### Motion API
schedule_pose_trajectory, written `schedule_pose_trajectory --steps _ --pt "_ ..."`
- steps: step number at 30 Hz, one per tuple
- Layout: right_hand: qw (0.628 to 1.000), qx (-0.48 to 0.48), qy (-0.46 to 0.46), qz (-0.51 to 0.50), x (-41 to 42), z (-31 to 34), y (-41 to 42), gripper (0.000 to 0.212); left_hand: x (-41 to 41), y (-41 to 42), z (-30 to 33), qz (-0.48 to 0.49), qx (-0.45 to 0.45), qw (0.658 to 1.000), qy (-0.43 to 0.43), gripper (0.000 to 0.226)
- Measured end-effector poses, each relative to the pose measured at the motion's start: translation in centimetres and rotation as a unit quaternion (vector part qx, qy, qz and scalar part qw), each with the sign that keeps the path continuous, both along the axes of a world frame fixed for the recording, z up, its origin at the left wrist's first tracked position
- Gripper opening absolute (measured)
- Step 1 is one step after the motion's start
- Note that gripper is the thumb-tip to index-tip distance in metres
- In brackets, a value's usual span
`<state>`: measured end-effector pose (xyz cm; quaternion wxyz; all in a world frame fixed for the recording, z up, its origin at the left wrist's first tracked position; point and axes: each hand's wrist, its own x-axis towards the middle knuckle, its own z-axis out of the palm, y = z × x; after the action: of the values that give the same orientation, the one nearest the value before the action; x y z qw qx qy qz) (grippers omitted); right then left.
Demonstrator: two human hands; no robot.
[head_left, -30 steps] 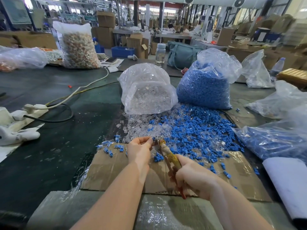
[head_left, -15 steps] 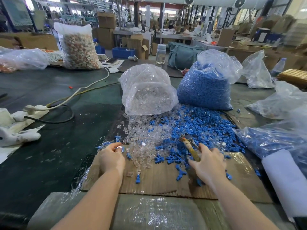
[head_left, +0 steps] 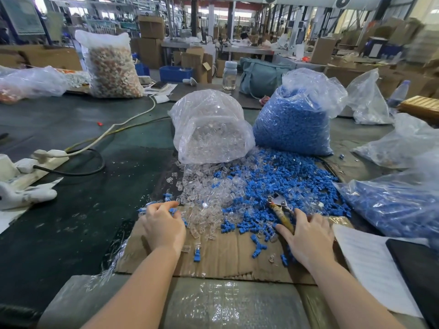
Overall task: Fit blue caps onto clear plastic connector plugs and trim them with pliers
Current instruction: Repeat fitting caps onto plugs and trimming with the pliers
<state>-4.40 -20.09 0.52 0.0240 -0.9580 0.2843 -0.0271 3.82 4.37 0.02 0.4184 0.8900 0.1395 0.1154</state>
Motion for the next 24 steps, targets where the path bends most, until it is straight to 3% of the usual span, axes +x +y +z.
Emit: schedule_pose_trajectory --steps 9,12,16,21,24 --pt "1.000 -0.015 -0.015 0.019 0.0 0.5 1.1 0.070 -3.1 -3.9 0.1 -0.132 0.003 0.991 -0.030 0.014" --pt "0.989 -0.029 -0.093 0.111 -0.1 0.6 2.6 0.047 -3.7 -4.9 -0.1 -0.173 0.004 0.985 -0.020 0.015" --pt "0.980 -0.014 -0.099 0.175 0.2 0.1 4.6 0.022 -4.1 -5.6 -0.3 -0.194 0.016 0.981 -0.014 0.020" --pt "0.978 -0.004 -0.084 0.189 0.8 -0.4 5.5 0.029 -3.4 -5.3 -0.8 -0.191 0.101 0.976 -0.010 0.035" --pt "0.977 -0.002 -0.075 0.201 1.1 -0.4 6.1 0.031 -3.0 -5.4 -1.1 -0.206 0.105 0.973 -0.010 0.037"
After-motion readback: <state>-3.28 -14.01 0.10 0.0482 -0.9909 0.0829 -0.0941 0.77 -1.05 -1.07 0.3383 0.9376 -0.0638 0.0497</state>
